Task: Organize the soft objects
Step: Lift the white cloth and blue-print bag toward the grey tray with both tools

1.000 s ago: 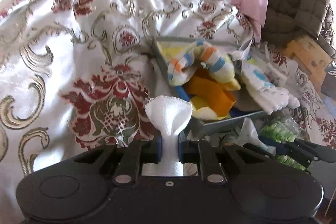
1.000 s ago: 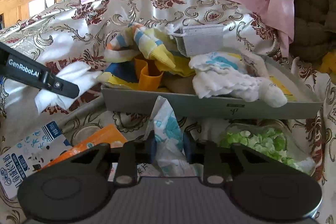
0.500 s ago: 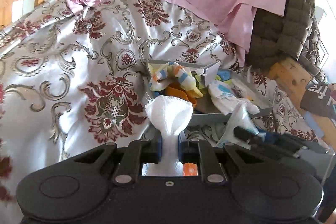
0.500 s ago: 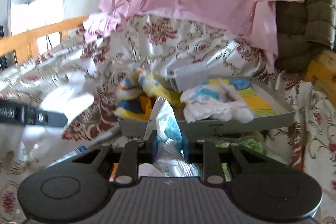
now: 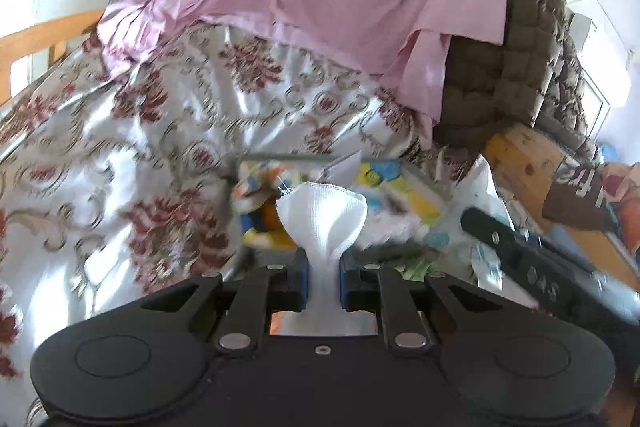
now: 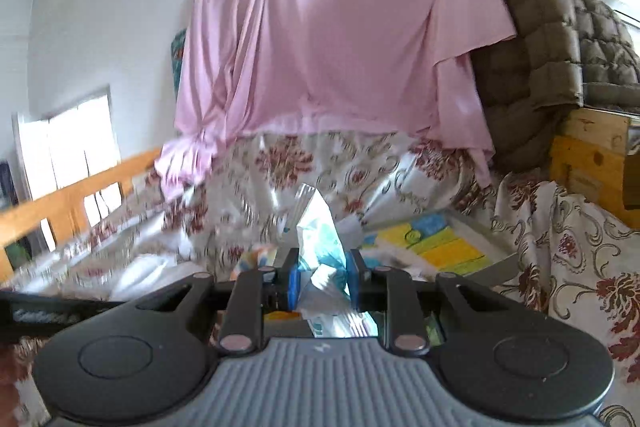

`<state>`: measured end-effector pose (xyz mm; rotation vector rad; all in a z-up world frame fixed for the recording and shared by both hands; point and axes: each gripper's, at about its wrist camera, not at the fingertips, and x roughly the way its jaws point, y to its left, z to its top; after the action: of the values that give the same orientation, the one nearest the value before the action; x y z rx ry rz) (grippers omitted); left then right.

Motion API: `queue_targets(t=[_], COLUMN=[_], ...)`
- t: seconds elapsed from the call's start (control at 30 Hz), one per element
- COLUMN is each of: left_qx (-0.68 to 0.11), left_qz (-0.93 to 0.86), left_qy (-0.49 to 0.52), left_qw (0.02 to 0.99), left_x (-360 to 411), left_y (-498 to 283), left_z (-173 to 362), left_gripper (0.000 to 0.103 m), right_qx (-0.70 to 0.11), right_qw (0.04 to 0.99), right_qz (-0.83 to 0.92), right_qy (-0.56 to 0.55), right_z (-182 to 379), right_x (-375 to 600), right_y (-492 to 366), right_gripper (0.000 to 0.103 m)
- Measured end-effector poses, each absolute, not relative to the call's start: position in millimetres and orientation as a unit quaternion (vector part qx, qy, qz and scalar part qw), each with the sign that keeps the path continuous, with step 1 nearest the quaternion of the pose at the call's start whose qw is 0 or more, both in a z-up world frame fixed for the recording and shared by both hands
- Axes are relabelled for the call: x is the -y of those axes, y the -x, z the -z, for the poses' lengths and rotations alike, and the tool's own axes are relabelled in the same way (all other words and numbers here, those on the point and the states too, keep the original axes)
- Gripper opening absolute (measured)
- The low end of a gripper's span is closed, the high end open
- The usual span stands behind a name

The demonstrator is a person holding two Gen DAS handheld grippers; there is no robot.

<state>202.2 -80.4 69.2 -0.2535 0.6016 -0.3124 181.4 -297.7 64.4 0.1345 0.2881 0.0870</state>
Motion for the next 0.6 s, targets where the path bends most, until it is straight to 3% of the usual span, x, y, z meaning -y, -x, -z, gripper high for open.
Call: queue_targets(t=[0.6], left_qx=[-0.284], left_qz=[0.194], left_qy=[0.075], left_qw=[0.936], left_x=[205.7], left_y=[-347.8], left_z=[-97.5], left_gripper=[0.017], right_qx=[-0.1], right_qw=[0.983], right_qz=[0.02], right_qy=[-0.15], right_z=[-37.1], right_x=[392.9], right_y=[-268.8], right_gripper=[0.026])
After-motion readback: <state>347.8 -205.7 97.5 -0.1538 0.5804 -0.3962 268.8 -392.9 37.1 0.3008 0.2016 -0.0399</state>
